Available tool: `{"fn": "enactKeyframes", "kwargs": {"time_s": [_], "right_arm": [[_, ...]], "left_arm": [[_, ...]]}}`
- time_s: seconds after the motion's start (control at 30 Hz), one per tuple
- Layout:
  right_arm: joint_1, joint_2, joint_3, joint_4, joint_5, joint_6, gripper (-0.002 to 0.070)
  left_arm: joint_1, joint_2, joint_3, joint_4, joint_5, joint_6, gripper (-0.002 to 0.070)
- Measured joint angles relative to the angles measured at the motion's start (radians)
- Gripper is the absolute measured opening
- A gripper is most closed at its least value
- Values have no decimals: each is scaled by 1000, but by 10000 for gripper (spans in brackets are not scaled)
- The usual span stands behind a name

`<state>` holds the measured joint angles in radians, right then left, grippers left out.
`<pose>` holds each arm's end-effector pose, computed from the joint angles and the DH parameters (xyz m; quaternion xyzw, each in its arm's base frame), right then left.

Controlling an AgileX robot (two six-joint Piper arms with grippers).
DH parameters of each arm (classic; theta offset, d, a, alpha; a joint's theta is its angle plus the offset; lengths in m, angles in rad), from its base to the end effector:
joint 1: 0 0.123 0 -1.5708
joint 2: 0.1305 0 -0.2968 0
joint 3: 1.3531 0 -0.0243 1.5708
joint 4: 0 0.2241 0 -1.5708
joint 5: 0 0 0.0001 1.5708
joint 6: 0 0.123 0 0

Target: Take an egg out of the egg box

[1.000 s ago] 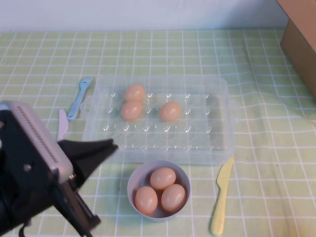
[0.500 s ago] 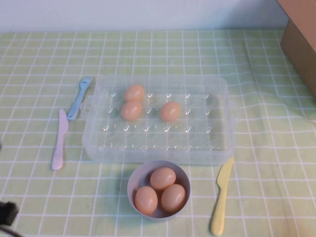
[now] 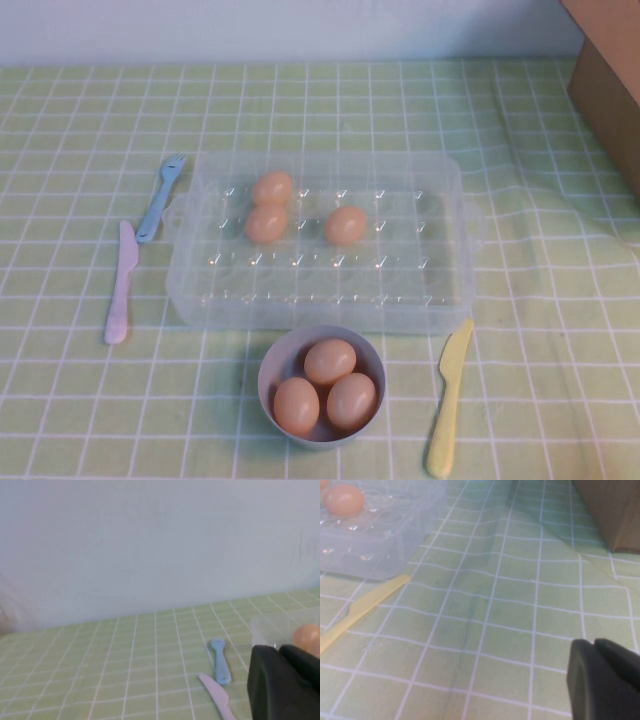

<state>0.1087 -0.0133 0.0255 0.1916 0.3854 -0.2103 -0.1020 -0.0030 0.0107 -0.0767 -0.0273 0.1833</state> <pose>0.0427 0.0135 0.1619 -0.0779 0.8020 0.0514 0.5900 0.0492 -0.0048 0.2158 0.0688 0.6648 0.0024 0.7438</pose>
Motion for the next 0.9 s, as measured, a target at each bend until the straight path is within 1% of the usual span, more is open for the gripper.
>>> {"fn": "enactKeyframes", "kwargs": {"time_s": [0.13,0.47,0.9], "right_arm": [[0,0,0,0,0,0,-17],[0,0,0,0,0,0,-17],[0,0,0,0,0,0,-17]], "left_arm": [[0,-7,14,4,66,-16,-3],[0,-7,16,14,379,-18,-3],[0,-7,16,16,399,-19,-3]]}}
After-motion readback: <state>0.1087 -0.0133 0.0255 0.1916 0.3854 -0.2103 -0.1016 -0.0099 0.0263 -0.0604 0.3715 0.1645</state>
